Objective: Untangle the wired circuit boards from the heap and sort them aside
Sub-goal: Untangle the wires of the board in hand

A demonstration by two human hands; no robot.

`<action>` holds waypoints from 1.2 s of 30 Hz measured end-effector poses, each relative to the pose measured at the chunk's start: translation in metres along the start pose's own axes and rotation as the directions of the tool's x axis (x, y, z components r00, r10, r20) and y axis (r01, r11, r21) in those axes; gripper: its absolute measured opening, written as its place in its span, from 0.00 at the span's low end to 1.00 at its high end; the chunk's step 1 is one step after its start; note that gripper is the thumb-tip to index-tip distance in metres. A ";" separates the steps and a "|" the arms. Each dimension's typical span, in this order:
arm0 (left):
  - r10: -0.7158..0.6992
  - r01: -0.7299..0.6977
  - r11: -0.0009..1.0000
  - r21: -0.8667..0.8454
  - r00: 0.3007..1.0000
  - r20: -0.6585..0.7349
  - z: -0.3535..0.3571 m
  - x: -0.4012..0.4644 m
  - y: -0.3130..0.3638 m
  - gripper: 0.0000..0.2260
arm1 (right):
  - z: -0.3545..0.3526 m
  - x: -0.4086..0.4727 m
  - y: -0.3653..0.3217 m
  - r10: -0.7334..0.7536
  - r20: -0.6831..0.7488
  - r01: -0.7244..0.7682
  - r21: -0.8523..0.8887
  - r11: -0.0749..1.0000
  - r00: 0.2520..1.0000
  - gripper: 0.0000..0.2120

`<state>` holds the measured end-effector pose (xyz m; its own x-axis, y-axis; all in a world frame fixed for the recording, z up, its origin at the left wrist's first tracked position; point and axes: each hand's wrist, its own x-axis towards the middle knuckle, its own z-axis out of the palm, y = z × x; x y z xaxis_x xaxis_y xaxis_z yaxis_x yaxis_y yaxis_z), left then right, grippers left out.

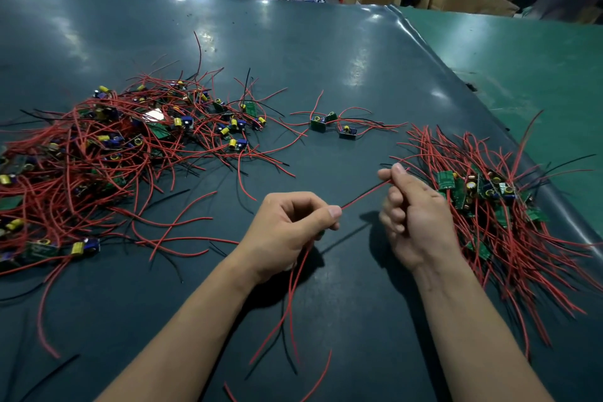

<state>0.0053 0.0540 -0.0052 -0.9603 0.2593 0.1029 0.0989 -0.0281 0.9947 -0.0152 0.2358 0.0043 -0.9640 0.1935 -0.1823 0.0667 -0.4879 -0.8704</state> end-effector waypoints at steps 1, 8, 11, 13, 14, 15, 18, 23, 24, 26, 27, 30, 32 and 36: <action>0.006 -0.006 1.000 -0.017 1.000 -0.006 0.000 0.000 0.000 0.10 | 0.001 0.001 0.001 0.027 -0.001 -0.026 0.056 0.998 1.000 0.12; -0.113 0.079 0.965 -0.250 0.985 -0.127 -0.001 0.006 -0.001 0.10 | 0.009 -0.007 0.004 0.117 0.119 -0.099 -0.149 0.984 0.986 0.19; -0.044 0.015 0.986 -0.163 0.983 -0.176 0.001 0.006 -0.004 0.11 | 0.017 -0.024 0.013 0.265 0.370 -0.057 -0.488 0.871 0.890 0.22; 0.005 -0.016 0.996 -0.087 0.992 -0.124 0.003 0.004 -0.006 0.12 | 0.018 -0.029 0.016 0.278 0.454 0.045 -0.581 0.813 0.846 0.17; -0.003 -0.005 0.996 -0.091 0.996 -0.089 0.003 0.003 -0.006 0.14 | 0.018 -0.030 0.015 0.284 0.471 0.061 -0.593 0.803 0.835 0.15; -0.012 0.006 0.996 -0.092 0.998 -0.064 0.002 0.002 -0.007 0.15 | 0.017 -0.030 0.014 0.299 0.480 0.050 -0.589 0.807 0.825 0.13; -0.003 -0.007 0.995 -0.102 0.995 -0.100 0.004 0.003 -0.007 0.17 | 0.017 -0.031 0.015 0.249 0.475 0.039 -0.517 0.855 0.844 0.11; 0.093 -0.184 0.980 -0.075 0.760 -0.644 -0.021 0.014 -0.001 0.14 | 0.016 -0.022 0.005 -0.309 0.137 0.335 -0.273 0.902 0.941 0.10; 0.115 -0.209 0.977 -0.048 0.698 -0.707 -0.028 0.016 -0.001 0.14 | 0.013 -0.019 0.000 -0.400 0.012 0.395 -0.196 0.898 0.916 0.10; 0.131 -0.233 0.972 -0.027 0.632 -0.764 -0.036 0.016 -0.001 0.14 | 0.005 -0.013 -0.010 -0.429 -0.249 0.434 -0.035 0.900 0.869 0.09; 0.138 -0.228 0.974 -0.013 0.630 -0.764 -0.037 0.016 -0.002 0.13 | 0.002 -0.012 -0.012 -0.357 -0.338 0.395 0.047 0.918 0.871 0.10; 0.208 -0.142 0.978 0.152 0.653 -0.728 -0.034 0.015 -0.004 0.08 | -0.002 -0.009 -0.008 -0.096 -0.377 0.174 0.179 0.968 0.921 0.13; 0.330 -0.069 0.920 0.385 0.663 -0.671 -0.035 0.013 -0.007 0.06 | 0.001 -0.008 -0.002 -0.046 -0.321 0.090 0.122 0.988 0.946 0.12; 0.527 0.115 0.610 0.784 0.680 -0.510 -0.043 0.009 -0.010 0.07 | 0.007 -0.008 0.004 -0.094 -0.252 0.094 -0.013 0.996 0.963 0.13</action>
<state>-0.0155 0.0154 -0.0146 -0.7343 -0.3304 0.5930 0.1541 0.7696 0.6196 -0.0095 0.2262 0.0052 -0.8701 0.4465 -0.2088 -0.0206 -0.4563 -0.8896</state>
